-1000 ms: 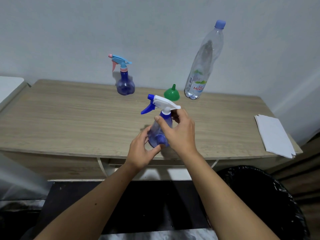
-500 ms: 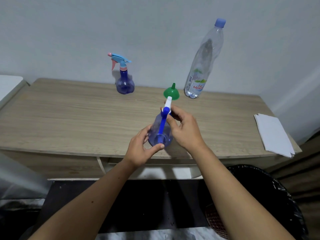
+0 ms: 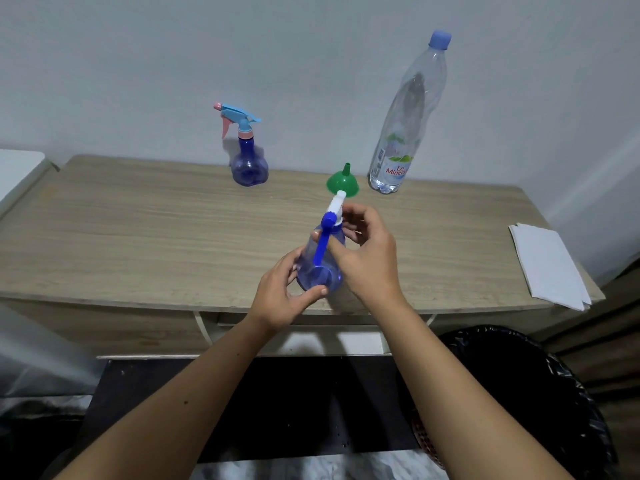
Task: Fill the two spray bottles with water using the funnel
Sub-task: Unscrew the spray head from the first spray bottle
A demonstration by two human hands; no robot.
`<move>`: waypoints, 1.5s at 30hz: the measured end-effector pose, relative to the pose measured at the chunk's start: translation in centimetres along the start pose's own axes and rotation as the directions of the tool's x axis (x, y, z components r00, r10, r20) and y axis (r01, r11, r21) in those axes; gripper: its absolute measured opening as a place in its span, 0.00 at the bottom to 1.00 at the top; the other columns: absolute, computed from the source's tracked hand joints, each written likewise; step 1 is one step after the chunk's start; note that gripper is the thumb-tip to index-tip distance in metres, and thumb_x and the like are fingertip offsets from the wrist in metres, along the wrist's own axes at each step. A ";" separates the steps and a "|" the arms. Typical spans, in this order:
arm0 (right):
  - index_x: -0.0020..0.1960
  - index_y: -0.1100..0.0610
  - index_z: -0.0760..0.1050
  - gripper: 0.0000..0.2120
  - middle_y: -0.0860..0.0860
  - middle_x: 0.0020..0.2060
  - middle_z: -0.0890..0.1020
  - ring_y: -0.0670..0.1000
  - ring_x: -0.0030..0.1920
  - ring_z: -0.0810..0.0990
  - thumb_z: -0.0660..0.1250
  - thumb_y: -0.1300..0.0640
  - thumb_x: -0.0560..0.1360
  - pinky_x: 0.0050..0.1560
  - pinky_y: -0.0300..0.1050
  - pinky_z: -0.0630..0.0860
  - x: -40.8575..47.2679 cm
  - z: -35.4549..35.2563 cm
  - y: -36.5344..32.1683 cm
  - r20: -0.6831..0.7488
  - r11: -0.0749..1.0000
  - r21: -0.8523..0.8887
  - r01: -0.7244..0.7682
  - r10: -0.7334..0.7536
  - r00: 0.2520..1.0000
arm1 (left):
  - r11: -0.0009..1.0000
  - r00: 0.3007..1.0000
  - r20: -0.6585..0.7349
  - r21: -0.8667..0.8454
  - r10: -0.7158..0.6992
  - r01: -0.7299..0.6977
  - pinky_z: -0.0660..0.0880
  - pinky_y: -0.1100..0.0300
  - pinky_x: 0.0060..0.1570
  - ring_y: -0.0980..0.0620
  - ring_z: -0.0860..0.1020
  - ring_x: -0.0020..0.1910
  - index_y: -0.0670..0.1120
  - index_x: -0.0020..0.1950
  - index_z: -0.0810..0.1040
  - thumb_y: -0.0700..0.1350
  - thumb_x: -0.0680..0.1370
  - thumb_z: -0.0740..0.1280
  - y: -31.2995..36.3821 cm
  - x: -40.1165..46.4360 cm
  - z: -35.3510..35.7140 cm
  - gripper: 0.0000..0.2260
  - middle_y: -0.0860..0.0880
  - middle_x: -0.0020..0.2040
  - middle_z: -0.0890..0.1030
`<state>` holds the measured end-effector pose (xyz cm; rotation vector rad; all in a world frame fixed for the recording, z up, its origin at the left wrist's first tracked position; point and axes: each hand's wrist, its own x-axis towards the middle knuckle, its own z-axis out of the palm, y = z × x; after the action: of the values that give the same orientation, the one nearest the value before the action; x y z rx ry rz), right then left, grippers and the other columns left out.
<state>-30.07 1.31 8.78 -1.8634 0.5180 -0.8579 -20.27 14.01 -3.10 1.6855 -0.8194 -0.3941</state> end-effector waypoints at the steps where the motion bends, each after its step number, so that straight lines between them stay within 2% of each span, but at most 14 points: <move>1: 0.57 0.49 0.79 0.20 0.49 0.54 0.85 0.47 0.54 0.85 0.82 0.58 0.68 0.58 0.43 0.82 0.1 0.3 -0.1 -0.041 1.000 -0.001 -0.017 0.017 0.999 | 1.000 1.000 0.002 -0.001 0.004 -0.004 0.78 0.43 0.73 0.51 0.82 0.70 0.49 0.79 0.75 0.47 0.75 0.84 0.0 0.0 0.0 0.34 0.52 0.70 0.83; 4: 0.53 0.43 0.79 0.20 0.47 0.50 0.87 0.48 0.50 0.86 0.80 0.64 0.71 0.56 0.48 0.84 0.5 0.3 -0.2 -0.070 0.998 0.024 -0.057 0.058 0.996 | 1.000 1.000 0.020 -0.007 0.003 -0.003 0.78 0.45 0.74 0.53 0.82 0.70 0.50 0.80 0.74 0.48 0.75 0.83 0.4 -0.1 -0.1 0.35 0.54 0.71 0.83; 7: 0.60 0.55 0.82 0.16 0.51 0.52 0.88 0.46 0.52 0.86 0.71 0.71 0.76 0.58 0.43 0.81 0.0 -0.6 0.2 0.030 0.995 0.071 -0.066 0.064 0.998 | 1.000 1.000 0.018 -0.005 -0.004 0.004 0.78 0.44 0.74 0.54 0.82 0.71 0.49 0.80 0.74 0.51 0.75 0.83 0.5 -0.2 -0.1 0.36 0.53 0.71 0.83; 10: 0.63 0.56 0.81 0.19 0.51 0.56 0.86 0.49 0.57 0.86 0.78 0.63 0.74 0.63 0.47 0.81 -0.1 -0.7 0.1 0.045 0.997 0.063 -0.035 0.032 0.998 | 1.000 1.000 0.018 0.002 -0.007 0.007 0.77 0.43 0.74 0.53 0.82 0.71 0.50 0.79 0.74 0.52 0.74 0.83 0.3 -0.2 -0.1 0.36 0.53 0.71 0.83; 12: 0.60 0.54 0.81 0.22 0.50 0.55 0.84 0.49 0.55 0.85 0.83 0.58 0.69 0.60 0.45 0.82 0.2 -0.1 -0.1 0.001 1.000 -0.012 -0.007 0.007 1.000 | 1.000 1.000 0.020 0.003 -0.003 0.002 0.77 0.43 0.74 0.52 0.82 0.71 0.51 0.79 0.74 0.52 0.74 0.83 0.3 -0.2 -0.1 0.35 0.53 0.71 0.83; 14: 0.56 0.51 0.81 0.19 0.49 0.52 0.85 0.48 0.52 0.84 0.82 0.61 0.69 0.58 0.47 0.83 0.4 0.2 -0.2 -0.033 0.999 -0.043 -0.003 0.001 0.999 | 1.000 1.000 0.018 -0.009 -0.001 0.001 0.77 0.43 0.74 0.52 0.82 0.71 0.50 0.79 0.74 0.54 0.74 0.82 0.4 -0.3 -0.1 0.36 0.53 0.72 0.82; 17: 0.59 0.54 0.82 0.16 0.48 0.53 0.87 0.49 0.56 0.85 0.75 0.67 0.75 0.63 0.54 0.82 0.3 -0.3 0.0 0.018 0.999 -0.037 -0.022 0.023 1.000 | 1.000 1.000 0.017 -0.012 -0.004 0.004 0.78 0.44 0.74 0.52 0.82 0.71 0.51 0.79 0.74 0.55 0.74 0.82 0.6 -0.3 0.0 0.36 0.54 0.71 0.83; 20: 0.62 0.55 0.81 0.17 0.49 0.55 0.86 0.47 0.57 0.85 0.76 0.66 0.75 0.63 0.49 0.82 0.0 -0.6 -0.2 0.014 1.000 -0.023 -0.008 0.009 1.000 | 1.000 1.000 0.008 -0.011 -0.003 0.003 0.78 0.45 0.74 0.53 0.82 0.70 0.51 0.79 0.74 0.53 0.73 0.82 0.4 -0.3 0.0 0.35 0.55 0.71 0.83; 23: 0.56 0.52 0.80 0.20 0.49 0.51 0.85 0.45 0.49 0.83 0.83 0.58 0.68 0.55 0.43 0.82 0.4 -0.2 -0.6 -0.045 0.998 -0.066 -0.006 0.003 0.999 | 1.000 1.000 0.006 0.001 -0.006 0.006 0.78 0.45 0.74 0.52 0.82 0.71 0.52 0.79 0.74 0.56 0.73 0.82 0.2 -0.2 0.0 0.37 0.55 0.72 0.82; 28: 0.56 0.52 0.81 0.16 0.44 0.50 0.86 0.40 0.50 0.84 0.76 0.68 0.73 0.55 0.38 0.81 0.5 -1.1 -0.7 0.031 0.998 -0.060 -0.017 0.019 0.999 | 1.000 1.000 0.008 -0.008 -0.010 0.010 0.78 0.46 0.74 0.54 0.82 0.70 0.51 0.79 0.74 0.57 0.73 0.82 0.4 -0.3 0.0 0.37 0.55 0.70 0.83; 33: 0.55 0.52 0.80 0.19 0.48 0.50 0.85 0.47 0.48 0.83 0.84 0.58 0.68 0.52 0.43 0.83 1.1 -0.7 -0.7 0.022 0.995 -0.102 0.020 -0.018 1.000 | 1.000 1.000 0.012 0.006 -0.020 0.020 0.77 0.45 0.74 0.54 0.81 0.71 0.52 0.80 0.73 0.56 0.73 0.83 0.1 -0.3 0.0 0.38 0.55 0.72 0.82; 38: 0.56 0.52 0.81 0.16 0.47 0.50 0.87 0.47 0.49 0.86 0.76 0.66 0.72 0.57 0.52 0.84 0.8 -0.9 -0.4 0.027 0.998 -0.062 -0.001 0.002 1.000 | 0.999 0.999 0.015 -0.010 -0.036 0.037 0.77 0.43 0.75 0.53 0.82 0.70 0.53 0.79 0.73 0.56 0.72 0.83 -0.1 -0.2 0.1 0.38 0.55 0.72 0.82; 41: 0.58 0.52 0.81 0.18 0.48 0.53 0.87 0.47 0.51 0.86 0.76 0.66 0.72 0.59 0.51 0.83 0.6 -1.0 -0.3 0.030 0.999 -0.033 0.001 0.000 1.000 | 1.000 0.999 0.020 -0.005 -0.030 0.030 0.77 0.42 0.74 0.52 0.82 0.71 0.54 0.79 0.73 0.56 0.73 0.83 0.0 -0.1 0.1 0.37 0.55 0.72 0.82; 45: 0.54 0.52 0.81 0.19 0.49 0.50 0.85 0.46 0.46 0.83 0.84 0.58 0.66 0.51 0.42 0.81 0.8 0.1 -0.3 -0.059 0.998 -0.061 0.003 -0.007 0.998 | 1.000 0.999 0.026 0.002 -0.029 0.029 0.77 0.42 0.75 0.52 0.81 0.72 0.53 0.79 0.74 0.55 0.73 0.83 -0.2 -0.1 0.1 0.36 0.54 0.73 0.82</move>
<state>-29.48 0.96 9.26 -1.8996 0.5822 -0.9117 -20.33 14.04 -3.34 1.6987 -0.8149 -0.4361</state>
